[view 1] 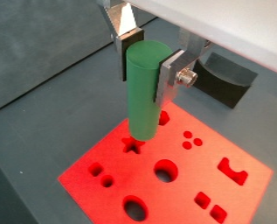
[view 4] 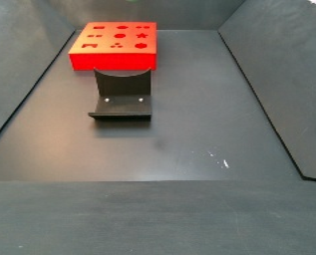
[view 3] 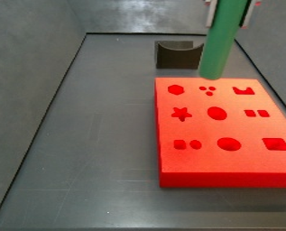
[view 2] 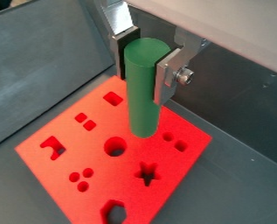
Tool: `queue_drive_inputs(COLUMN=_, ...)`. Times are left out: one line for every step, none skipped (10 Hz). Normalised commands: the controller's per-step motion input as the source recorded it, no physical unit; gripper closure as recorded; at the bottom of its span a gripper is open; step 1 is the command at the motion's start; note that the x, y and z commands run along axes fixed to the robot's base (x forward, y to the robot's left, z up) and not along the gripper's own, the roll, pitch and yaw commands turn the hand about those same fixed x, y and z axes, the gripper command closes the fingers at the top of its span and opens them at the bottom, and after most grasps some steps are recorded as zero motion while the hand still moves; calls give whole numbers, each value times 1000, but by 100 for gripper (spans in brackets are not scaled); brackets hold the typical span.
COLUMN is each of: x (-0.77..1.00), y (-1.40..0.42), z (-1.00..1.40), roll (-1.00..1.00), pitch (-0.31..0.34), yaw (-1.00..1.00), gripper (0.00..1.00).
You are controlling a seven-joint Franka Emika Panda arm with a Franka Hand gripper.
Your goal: Insert the round object.
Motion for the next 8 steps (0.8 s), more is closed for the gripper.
queue_drive_inputs(x=1000, y=106, z=80, roll=0, pitch=0, yaw=26, gripper=100)
queue_drive_inputs(x=1000, y=83, z=71, roll=0, pitch=3, yaw=40, gripper=100)
queue_drive_inputs(x=1000, y=43, z=31, roll=0, pitch=4, yaw=63, gripper=100)
queue_drive_inputs(x=1000, y=14, z=0, roll=0, pitch=0, yaw=97, gripper=100)
queue_drive_inputs(x=1000, y=0, z=0, roll=0, pitch=1, yaw=114, gripper=100)
queue_drive_inputs(x=1000, y=0, z=0, roll=0, pitch=3, yaw=129, gripper=100)
queue_drive_inputs(x=1000, y=0, z=0, roll=0, pitch=10, yaw=134, gripper=100)
queue_drive_inputs(x=1000, y=43, z=0, roll=10, pitch=29, yaw=171, gripper=100)
